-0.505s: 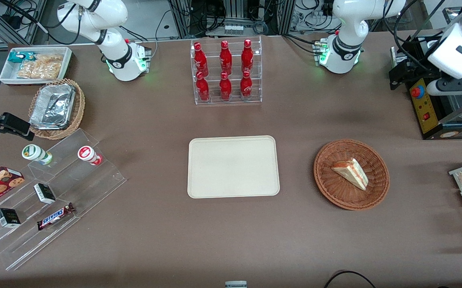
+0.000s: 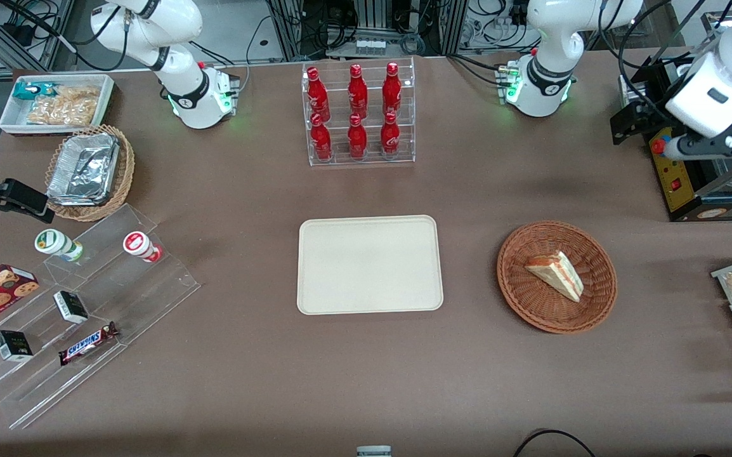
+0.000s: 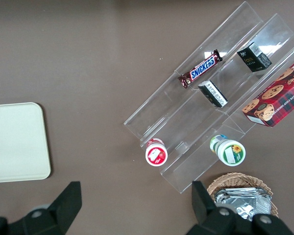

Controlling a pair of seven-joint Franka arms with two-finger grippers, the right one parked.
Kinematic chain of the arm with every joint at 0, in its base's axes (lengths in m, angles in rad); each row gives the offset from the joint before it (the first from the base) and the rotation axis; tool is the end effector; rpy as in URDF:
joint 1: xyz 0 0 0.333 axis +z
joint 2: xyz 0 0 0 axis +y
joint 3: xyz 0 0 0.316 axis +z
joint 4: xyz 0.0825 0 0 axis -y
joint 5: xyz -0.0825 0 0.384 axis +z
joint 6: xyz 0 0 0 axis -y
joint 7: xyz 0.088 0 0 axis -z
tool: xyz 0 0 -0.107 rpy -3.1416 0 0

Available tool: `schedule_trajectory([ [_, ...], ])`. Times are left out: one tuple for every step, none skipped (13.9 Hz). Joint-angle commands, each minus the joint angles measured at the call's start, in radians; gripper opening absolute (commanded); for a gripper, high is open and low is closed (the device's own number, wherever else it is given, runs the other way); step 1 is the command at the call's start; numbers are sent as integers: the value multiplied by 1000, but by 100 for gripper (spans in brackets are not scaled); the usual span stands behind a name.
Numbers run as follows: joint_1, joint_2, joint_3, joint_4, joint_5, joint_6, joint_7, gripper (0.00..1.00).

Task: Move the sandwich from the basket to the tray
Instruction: 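Move the left gripper over the sandwich in the brown woven basket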

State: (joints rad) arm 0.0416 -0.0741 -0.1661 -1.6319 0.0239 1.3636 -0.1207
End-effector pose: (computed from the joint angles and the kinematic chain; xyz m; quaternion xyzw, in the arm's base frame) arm 0.5038 -0.0634 0.6193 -0.9951 -0.0002 0.0945 0.0297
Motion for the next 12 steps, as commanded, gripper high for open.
schedule_trajectory([
  [35, 49, -7, -95, 19, 116, -28, 100],
  [53, 75, -6, -138, 19, 165, -62, 100],
  [61, 100, -6, -176, 19, 205, -83, 100],
  [63, 132, -3, -204, 19, 253, -111, 100],
  [61, 167, 16, -230, 19, 300, -187, 100],
  [63, 197, 22, -256, 14, 362, -318, 100],
  [63, 220, 23, -281, 14, 437, -459, 100],
  [63, 243, 22, -298, 13, 493, -582, 100],
  [61, 263, 22, -307, 13, 529, -679, 100],
  [61, 281, 22, -307, 4, 551, -747, 100],
  [60, 296, 22, -307, 1, 568, -784, 100],
  [55, 312, 22, -307, -1, 590, -804, 100],
])
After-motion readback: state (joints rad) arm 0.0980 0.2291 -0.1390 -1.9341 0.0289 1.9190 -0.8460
